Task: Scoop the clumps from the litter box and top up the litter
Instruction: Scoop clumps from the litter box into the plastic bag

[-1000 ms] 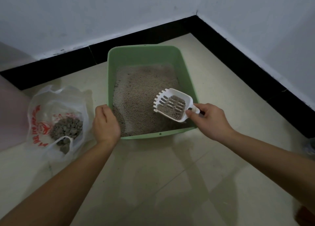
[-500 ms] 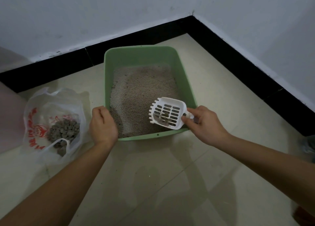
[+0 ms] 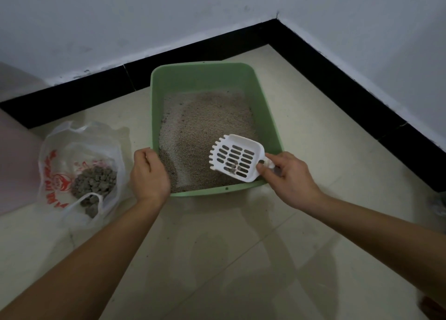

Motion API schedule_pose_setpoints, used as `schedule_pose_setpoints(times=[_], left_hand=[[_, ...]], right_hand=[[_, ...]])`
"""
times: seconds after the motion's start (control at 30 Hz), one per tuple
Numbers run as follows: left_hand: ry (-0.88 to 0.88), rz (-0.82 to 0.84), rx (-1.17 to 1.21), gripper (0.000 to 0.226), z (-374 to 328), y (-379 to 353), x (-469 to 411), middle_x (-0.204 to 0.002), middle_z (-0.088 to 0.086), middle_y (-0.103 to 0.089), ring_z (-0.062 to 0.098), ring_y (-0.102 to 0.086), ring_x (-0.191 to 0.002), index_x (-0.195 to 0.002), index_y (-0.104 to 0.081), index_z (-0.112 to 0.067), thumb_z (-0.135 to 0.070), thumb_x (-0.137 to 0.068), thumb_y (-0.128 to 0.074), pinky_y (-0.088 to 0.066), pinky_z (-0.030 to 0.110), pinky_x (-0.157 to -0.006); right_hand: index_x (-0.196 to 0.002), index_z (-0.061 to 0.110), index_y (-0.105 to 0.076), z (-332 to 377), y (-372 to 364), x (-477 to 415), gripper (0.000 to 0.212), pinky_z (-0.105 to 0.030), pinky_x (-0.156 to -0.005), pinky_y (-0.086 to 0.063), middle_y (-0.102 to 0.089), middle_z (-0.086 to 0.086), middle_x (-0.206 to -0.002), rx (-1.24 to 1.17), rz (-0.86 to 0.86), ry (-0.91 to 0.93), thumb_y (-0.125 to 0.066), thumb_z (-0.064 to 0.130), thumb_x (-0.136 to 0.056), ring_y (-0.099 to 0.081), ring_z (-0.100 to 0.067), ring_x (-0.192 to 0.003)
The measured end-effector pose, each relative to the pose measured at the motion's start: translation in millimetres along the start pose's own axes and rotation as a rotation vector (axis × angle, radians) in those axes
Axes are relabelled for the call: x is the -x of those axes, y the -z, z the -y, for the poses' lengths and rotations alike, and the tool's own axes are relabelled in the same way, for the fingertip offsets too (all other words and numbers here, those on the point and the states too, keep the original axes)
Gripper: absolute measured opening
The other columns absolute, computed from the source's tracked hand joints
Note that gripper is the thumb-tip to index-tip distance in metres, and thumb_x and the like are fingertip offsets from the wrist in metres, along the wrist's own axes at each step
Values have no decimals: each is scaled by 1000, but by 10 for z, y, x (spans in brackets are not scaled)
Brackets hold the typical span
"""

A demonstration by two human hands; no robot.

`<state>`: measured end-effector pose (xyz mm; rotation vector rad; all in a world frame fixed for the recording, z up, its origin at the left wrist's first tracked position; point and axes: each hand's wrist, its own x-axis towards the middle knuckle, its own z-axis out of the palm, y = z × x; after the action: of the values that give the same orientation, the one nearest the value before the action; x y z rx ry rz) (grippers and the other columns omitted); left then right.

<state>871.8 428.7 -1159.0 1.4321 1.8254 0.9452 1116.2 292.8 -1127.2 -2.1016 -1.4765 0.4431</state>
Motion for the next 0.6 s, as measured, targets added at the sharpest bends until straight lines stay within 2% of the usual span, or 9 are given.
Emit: schedule_pose_setpoints(times=[0.17,0.3,0.4,0.6], left_hand=[[-3,-7,-4,35,-4,-3,3,-109,27,-59,39,-53,-97,-109,-55,-4,-28,-104,-30,-35,38,-75],[-8,-9,-19,35,-7,-5,4,-110,27,-58,39,-53,-98,-110,-55,-4,-28,-104,-29,-30,35,-73],[-3,18,-47,36,-19,10,-7,-109,28,-57,40,-52,-97,-109,-53,-3,-28,-104,-27,-29,35,-73],[-64,142,-190,37,-14,40,-69,-110,32,-56,45,-53,-98,-103,-48,-2,-30,-104,-25,-30,39,-72]], right_hand=[[-111,22,-72,-30,19,1,22,-29,-69,-37,-47,7,-74,13,-2,4,-59,32,-96,-48,-8,-74],[-112,24,-72,-43,14,1,21,-18,-67,-36,-48,7,-74,-4,-12,6,-59,32,-96,-48,-4,-74],[-113,24,-71,-28,7,-12,23,-28,-70,-38,-52,1,-78,15,16,8,-58,33,-97,-50,-12,-78],[-109,27,-72,31,-4,-19,22,-32,-74,-42,-52,1,-79,38,50,-4,-55,35,-97,-52,-15,-81]])
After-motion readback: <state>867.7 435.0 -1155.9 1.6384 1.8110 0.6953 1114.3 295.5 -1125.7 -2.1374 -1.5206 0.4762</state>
